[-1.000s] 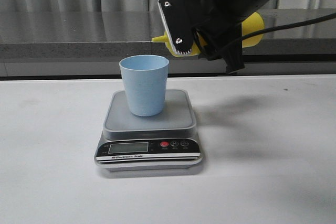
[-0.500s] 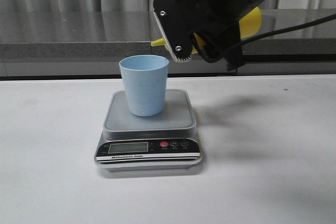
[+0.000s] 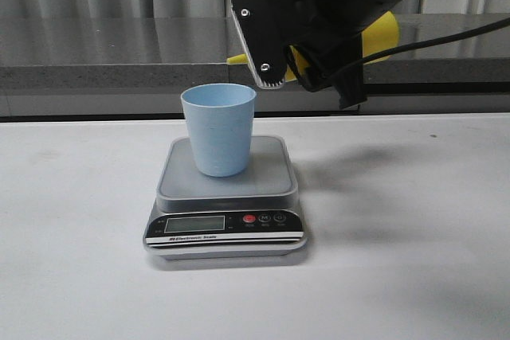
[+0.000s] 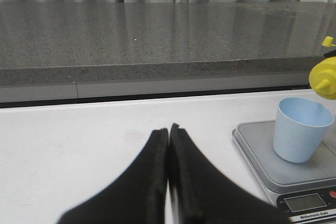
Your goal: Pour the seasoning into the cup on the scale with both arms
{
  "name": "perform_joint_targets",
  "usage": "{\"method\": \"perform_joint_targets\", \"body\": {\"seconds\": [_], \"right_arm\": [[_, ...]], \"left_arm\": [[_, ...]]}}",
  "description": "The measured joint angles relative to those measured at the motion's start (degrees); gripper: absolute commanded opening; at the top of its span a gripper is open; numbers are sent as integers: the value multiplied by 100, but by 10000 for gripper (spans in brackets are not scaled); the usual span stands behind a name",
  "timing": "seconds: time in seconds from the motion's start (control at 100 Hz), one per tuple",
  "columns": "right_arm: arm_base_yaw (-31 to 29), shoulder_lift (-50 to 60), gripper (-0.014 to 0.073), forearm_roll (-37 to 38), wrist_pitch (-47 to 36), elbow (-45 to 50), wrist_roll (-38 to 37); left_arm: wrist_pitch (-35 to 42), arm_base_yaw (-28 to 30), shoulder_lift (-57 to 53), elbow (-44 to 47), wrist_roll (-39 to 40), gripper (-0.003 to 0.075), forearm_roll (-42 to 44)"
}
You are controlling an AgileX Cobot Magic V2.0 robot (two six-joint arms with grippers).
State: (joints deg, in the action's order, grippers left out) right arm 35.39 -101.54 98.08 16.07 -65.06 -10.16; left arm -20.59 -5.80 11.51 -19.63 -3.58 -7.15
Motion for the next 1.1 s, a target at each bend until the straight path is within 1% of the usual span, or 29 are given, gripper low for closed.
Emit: {"method": "perform_joint_targets", "body": {"seconds": [0.1, 0.22, 0.27, 0.35, 0.45, 0.59, 0.74, 0.94, 1.1], "right_arm": [[0, 0, 237, 0, 30, 0, -198], [0, 12, 237, 0, 30, 0, -676], [0, 34, 237, -80, 30, 0, -947], [-12, 155, 237, -371, 30, 0, -1181], [-90, 368, 237, -1027, -76, 0, -1280], [-348, 694, 237, -2004, -219, 0, -1316], [-675, 975, 237, -2954, -566, 0, -1338], [-1088, 1215, 237, -4276, -1461, 130, -1338], [-1443, 1228, 237, -5373, -2197, 479, -877]], "left_arm": [[0, 0, 0, 0, 0, -20, 0], [0, 0, 0, 0, 0, -20, 0], [0, 0, 0, 0, 0, -20, 0], [0, 0, 0, 0, 0, -20, 0], [0, 0, 0, 0, 0, -20, 0], [0, 0, 0, 0, 0, -20, 0], [0, 0, 0, 0, 0, -20, 0], [0, 0, 0, 0, 0, -20, 0], [0, 0, 0, 0, 0, -20, 0]]}}
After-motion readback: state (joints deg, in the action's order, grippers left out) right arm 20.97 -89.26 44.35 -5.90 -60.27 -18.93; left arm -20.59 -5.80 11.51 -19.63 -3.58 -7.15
